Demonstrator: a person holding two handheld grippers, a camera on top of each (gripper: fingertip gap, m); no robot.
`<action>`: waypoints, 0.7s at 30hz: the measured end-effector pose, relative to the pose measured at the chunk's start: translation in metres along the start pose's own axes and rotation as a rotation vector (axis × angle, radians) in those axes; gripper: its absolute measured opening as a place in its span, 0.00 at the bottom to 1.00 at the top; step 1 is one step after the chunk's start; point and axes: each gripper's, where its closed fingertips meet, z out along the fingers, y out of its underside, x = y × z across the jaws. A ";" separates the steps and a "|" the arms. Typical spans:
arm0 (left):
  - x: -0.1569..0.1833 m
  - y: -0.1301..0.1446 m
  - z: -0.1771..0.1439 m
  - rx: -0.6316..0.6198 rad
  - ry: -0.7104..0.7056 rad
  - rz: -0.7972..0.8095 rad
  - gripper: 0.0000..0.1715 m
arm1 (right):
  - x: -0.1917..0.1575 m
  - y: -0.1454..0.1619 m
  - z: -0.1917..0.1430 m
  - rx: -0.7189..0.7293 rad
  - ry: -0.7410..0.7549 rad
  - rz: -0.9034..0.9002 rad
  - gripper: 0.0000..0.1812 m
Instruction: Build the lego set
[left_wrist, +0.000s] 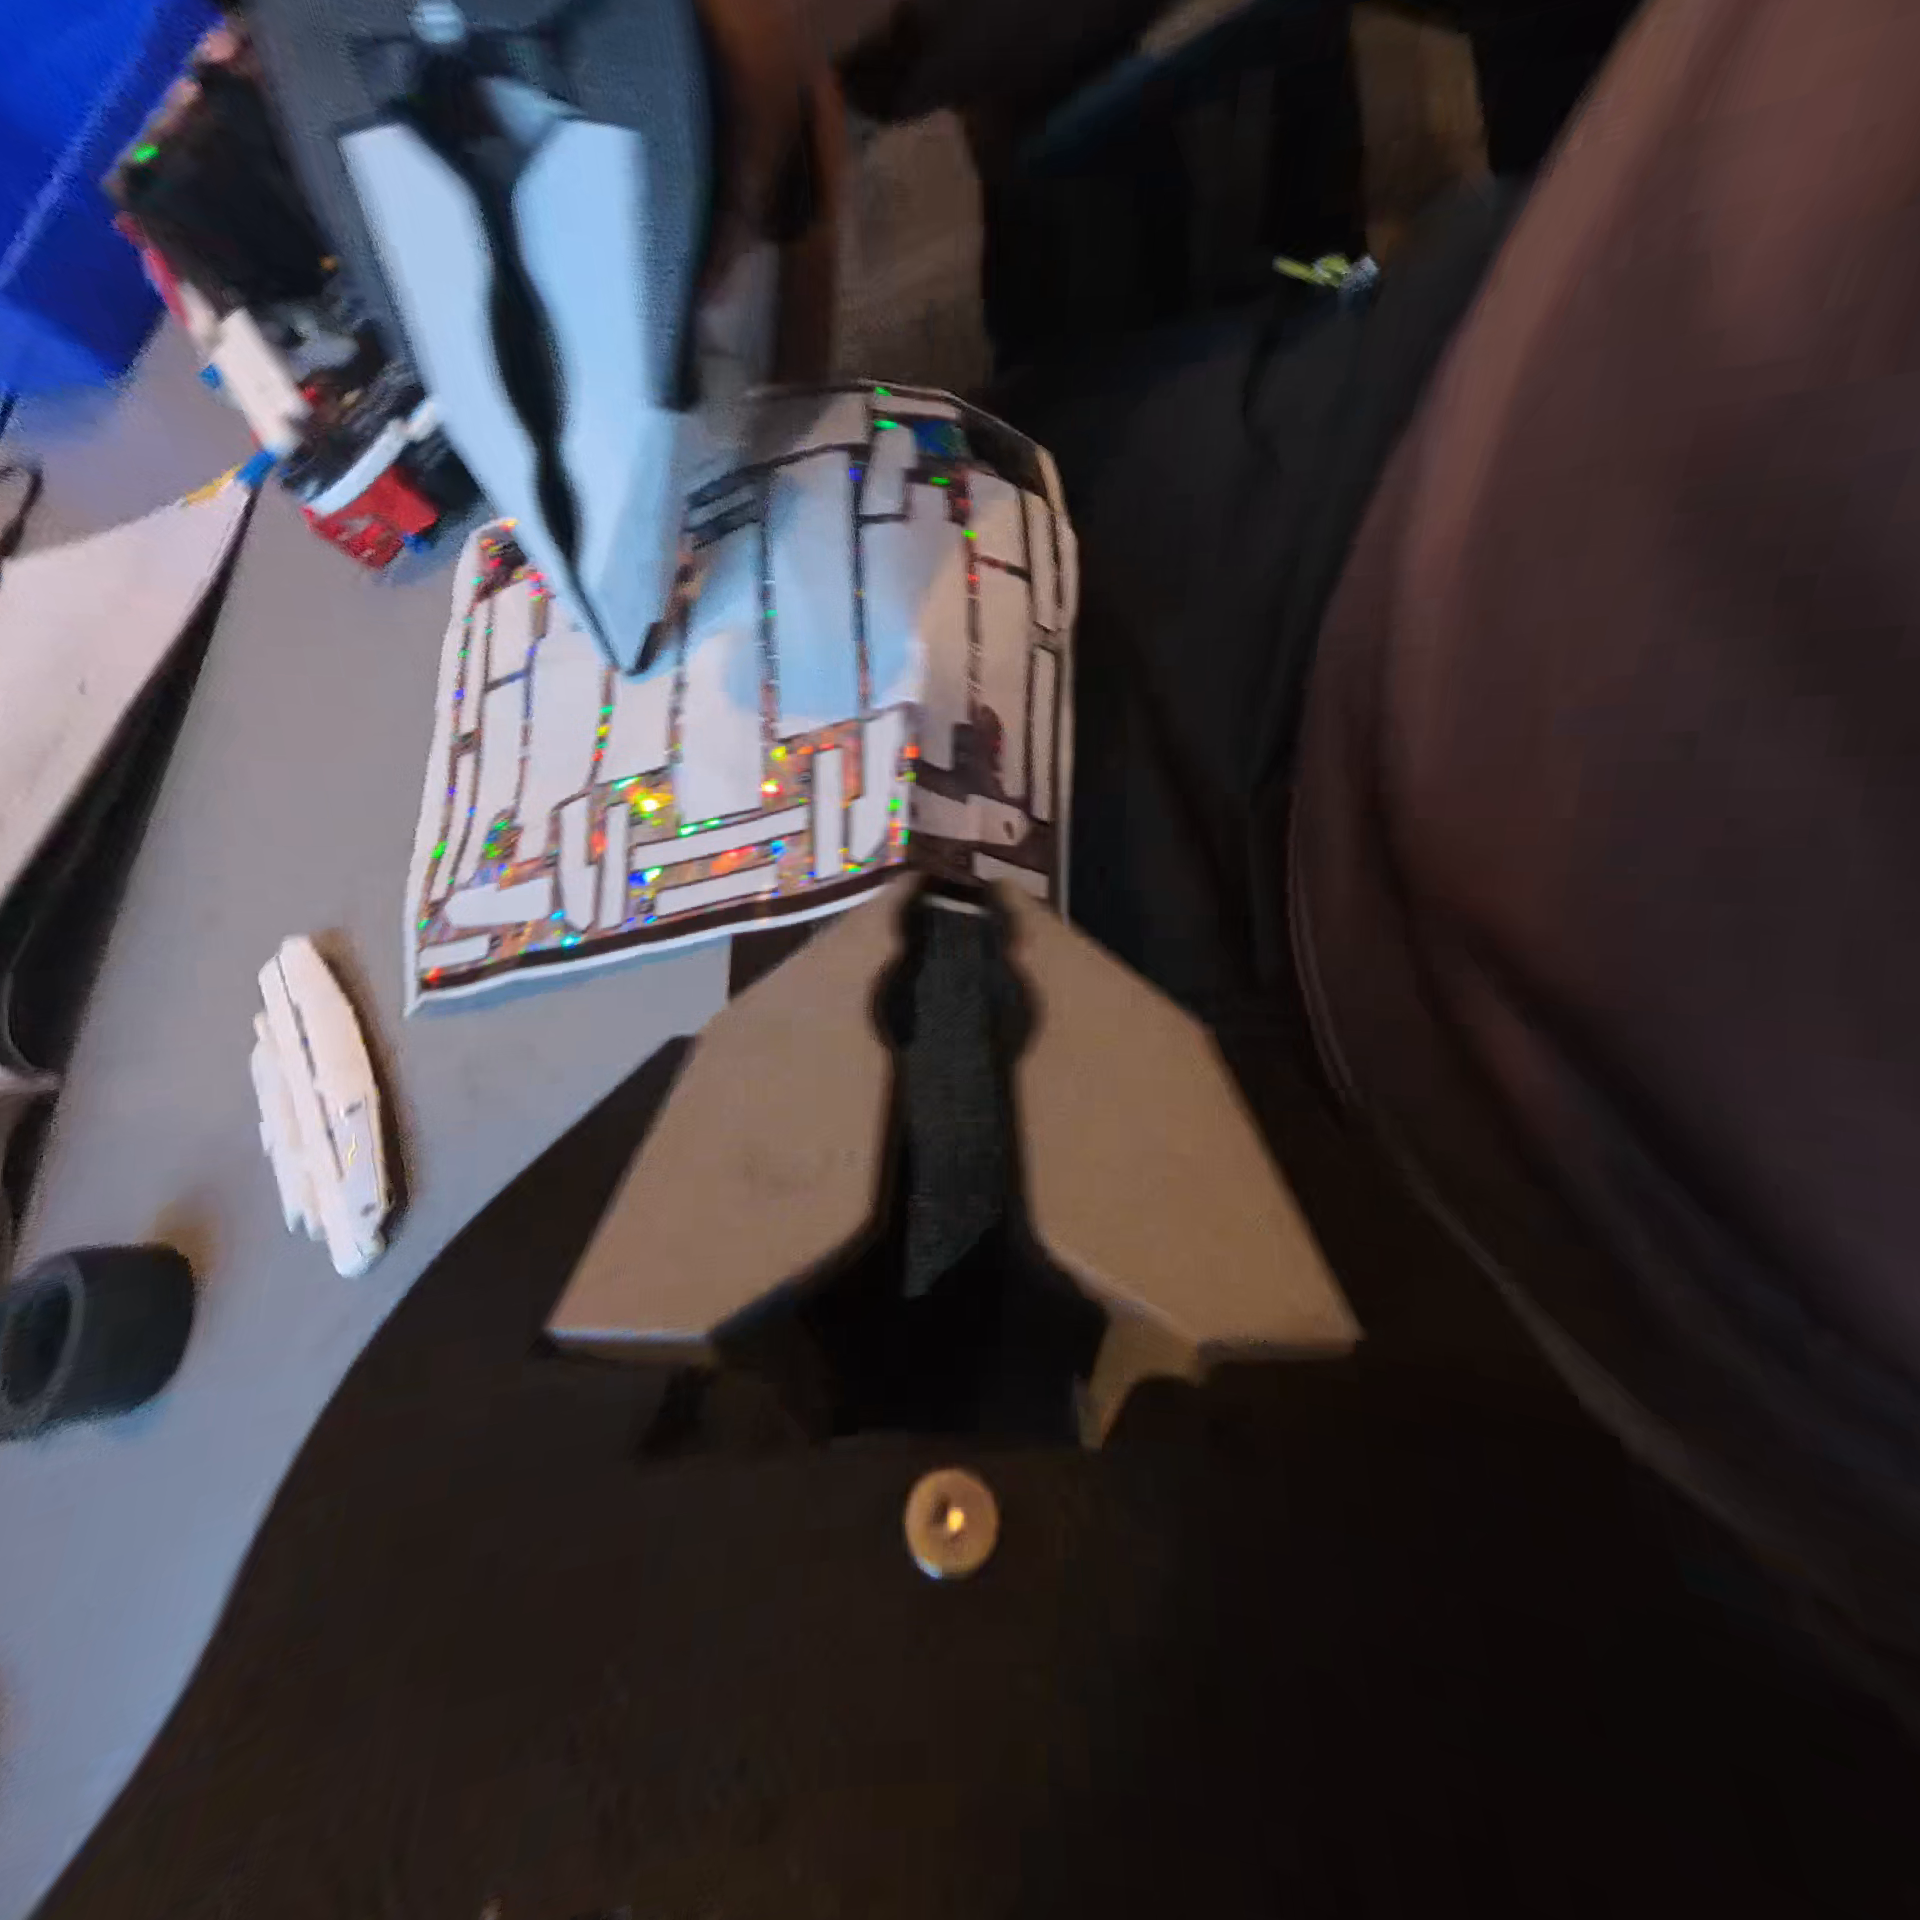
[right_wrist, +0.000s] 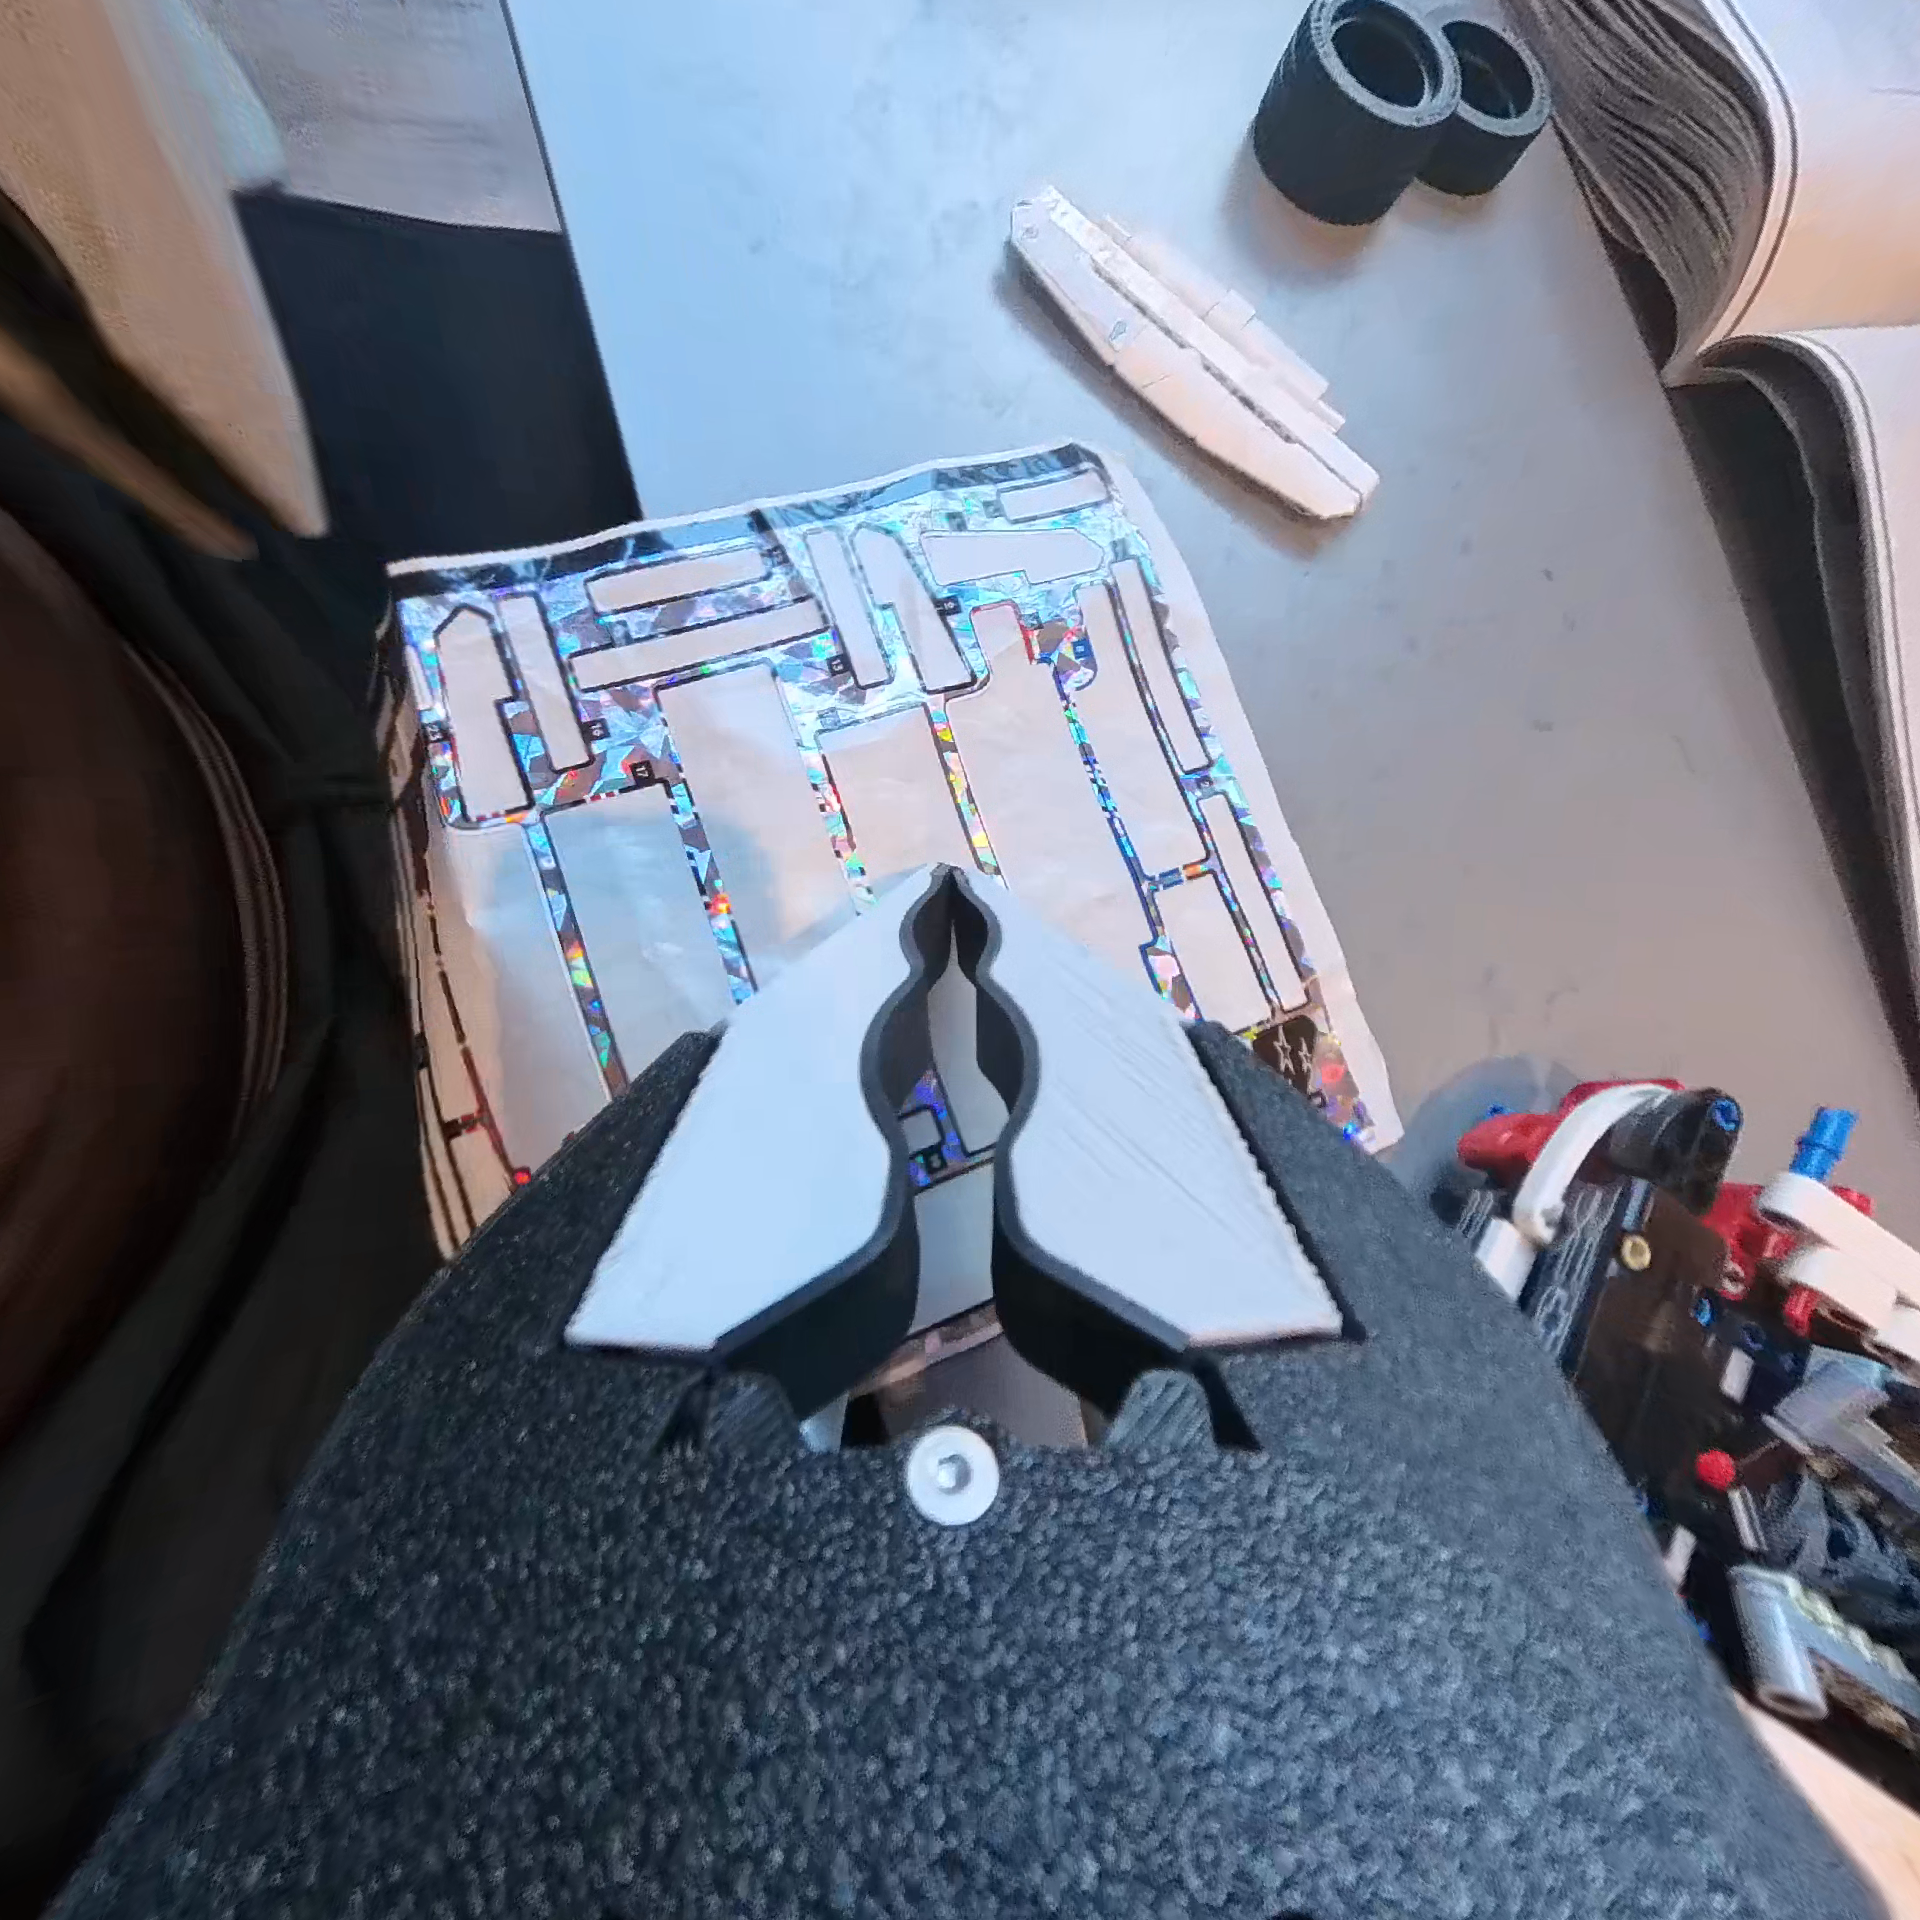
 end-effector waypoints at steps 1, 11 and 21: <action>-0.001 0.002 0.003 -0.016 -0.016 0.023 0.20 | 0.001 0.000 0.001 0.001 -0.008 0.003 0.00; -0.013 0.013 0.030 -0.079 -0.044 0.112 0.16 | 0.005 -0.002 0.003 0.010 -0.048 0.012 0.00; -0.015 0.019 0.023 -0.078 -0.126 0.233 0.34 | 0.007 0.003 0.000 0.018 -0.076 0.050 0.00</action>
